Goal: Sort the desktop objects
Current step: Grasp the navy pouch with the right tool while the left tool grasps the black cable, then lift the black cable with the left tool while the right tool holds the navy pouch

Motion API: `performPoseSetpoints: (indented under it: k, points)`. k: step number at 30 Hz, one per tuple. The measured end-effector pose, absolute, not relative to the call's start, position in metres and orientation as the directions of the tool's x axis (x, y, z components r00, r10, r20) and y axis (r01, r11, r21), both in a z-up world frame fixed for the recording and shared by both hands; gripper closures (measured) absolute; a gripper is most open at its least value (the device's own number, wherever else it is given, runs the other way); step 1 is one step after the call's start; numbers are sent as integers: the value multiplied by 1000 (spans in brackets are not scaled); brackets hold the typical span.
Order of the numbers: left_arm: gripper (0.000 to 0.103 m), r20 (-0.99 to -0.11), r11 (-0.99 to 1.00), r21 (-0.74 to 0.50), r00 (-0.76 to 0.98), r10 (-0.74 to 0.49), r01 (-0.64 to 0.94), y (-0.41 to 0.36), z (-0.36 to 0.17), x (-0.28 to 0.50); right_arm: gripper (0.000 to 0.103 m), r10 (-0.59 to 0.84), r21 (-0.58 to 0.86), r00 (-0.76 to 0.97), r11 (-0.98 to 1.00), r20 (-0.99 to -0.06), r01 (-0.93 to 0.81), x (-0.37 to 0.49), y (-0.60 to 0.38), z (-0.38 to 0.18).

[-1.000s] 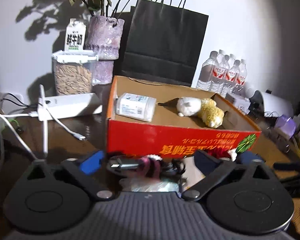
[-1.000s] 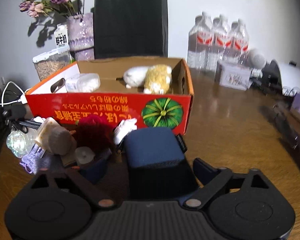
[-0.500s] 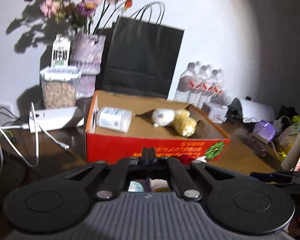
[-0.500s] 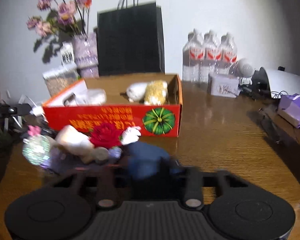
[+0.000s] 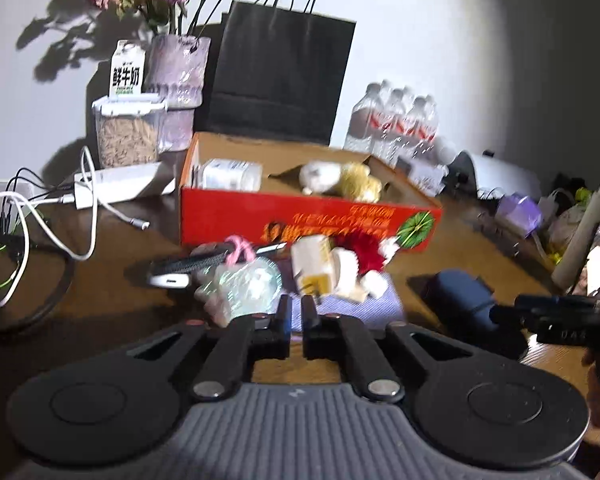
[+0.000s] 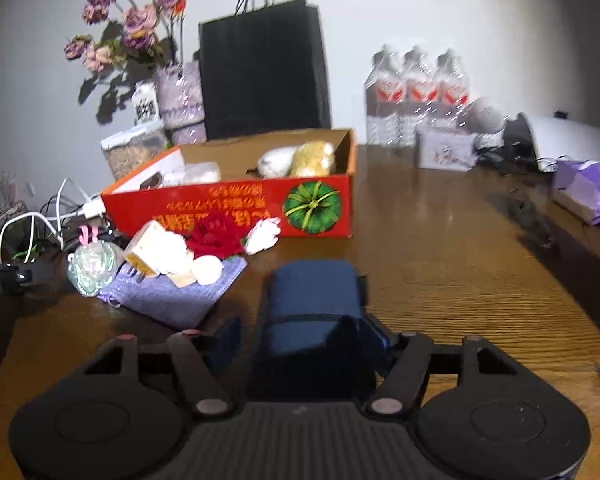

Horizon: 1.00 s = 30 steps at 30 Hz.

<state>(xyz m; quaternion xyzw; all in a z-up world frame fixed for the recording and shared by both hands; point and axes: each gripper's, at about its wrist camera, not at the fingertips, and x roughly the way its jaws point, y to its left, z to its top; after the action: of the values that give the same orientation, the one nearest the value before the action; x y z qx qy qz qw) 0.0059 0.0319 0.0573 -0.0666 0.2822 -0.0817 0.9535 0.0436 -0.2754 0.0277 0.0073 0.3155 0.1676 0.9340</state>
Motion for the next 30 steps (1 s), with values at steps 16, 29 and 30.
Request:
performPoseSetpoints:
  k: [16, 29, 30]
  points:
    - [76, -703, 959, -205, 653, -283, 194, 69, 42, 124, 29, 236, 54, 714, 962, -660, -268, 102, -249, 1]
    - [82, -467, 954, -242, 841, -273, 176, 64, 127, 45, 42, 317, 97, 823, 946, -470, -309, 33, -261, 70]
    - [82, -434, 948, -239, 851, -296, 208, 60, 137, 33, 42, 330, 101, 827, 942, -456, -320, 27, -262, 76]
